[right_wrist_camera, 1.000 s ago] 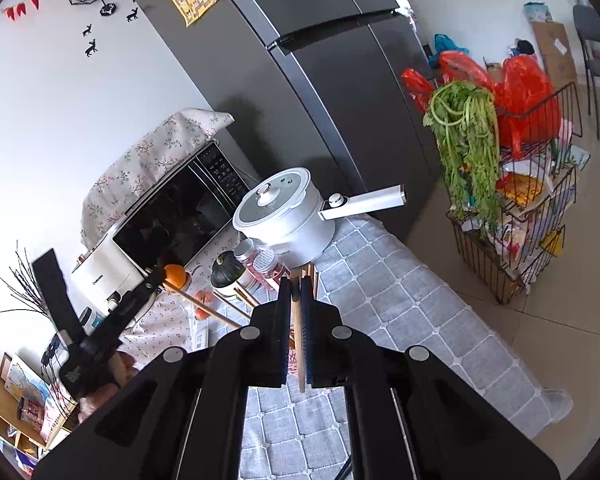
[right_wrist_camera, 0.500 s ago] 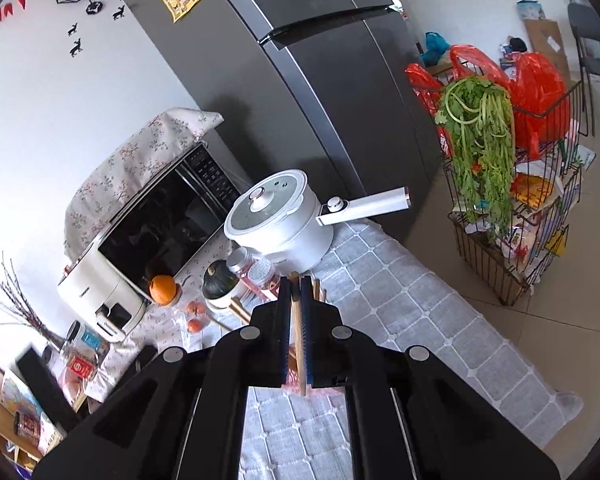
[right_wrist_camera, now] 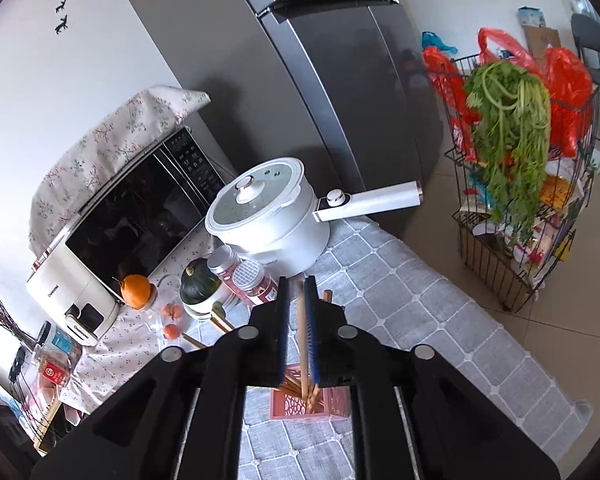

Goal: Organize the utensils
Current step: 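Move the open left tool back to the black chopsticks on the cloth, then close the left tool on one black chopstick and lift it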

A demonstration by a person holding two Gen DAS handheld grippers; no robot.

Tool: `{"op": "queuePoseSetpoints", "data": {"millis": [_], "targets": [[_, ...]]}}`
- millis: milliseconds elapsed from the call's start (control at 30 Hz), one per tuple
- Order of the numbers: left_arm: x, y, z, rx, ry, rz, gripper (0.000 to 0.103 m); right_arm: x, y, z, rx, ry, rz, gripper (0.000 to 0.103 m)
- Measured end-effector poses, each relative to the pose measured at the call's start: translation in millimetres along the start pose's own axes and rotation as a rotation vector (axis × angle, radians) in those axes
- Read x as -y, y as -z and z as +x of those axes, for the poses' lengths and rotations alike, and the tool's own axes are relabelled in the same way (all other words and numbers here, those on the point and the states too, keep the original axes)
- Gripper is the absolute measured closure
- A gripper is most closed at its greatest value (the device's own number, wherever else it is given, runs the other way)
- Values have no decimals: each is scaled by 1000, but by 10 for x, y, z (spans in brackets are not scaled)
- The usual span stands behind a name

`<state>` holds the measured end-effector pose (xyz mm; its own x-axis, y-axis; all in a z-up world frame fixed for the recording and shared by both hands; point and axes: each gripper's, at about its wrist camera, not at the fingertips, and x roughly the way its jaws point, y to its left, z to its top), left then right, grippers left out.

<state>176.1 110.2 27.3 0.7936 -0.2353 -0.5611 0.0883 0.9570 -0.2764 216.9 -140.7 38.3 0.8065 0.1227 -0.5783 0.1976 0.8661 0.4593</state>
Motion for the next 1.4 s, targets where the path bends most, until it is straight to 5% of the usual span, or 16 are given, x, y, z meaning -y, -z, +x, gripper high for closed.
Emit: {"op": "queuePoseSetpoints", "data": {"millis": [67,200,367,500,700,867,1267,1400], "targets": [[10,21,20,-7,-4,3,69,26,36,-52,18,15,1,54],[52,58,51,-19,-7,13,64,107,106,-152,28,55,-18,44],[159,159,91,-41,-14,31,37,414,351,-332,51,134,14,11],[292,312,212,-109,-18,57,8,822,699,-351,-13,225,43,7],[589,721,571,-330,-12,187,7,1543,1403,-198,-252,371,75,7],[806,1224,928,-533,21,240,7,2052,1829,-114,-461,298,325,7],[789,1833,1424,-788,0,204,10,2288,1996,-251,-533,233,422,7],[823,1938,1463,-819,-7,223,31,2336,2000,-253,-549,218,437,7]]}}
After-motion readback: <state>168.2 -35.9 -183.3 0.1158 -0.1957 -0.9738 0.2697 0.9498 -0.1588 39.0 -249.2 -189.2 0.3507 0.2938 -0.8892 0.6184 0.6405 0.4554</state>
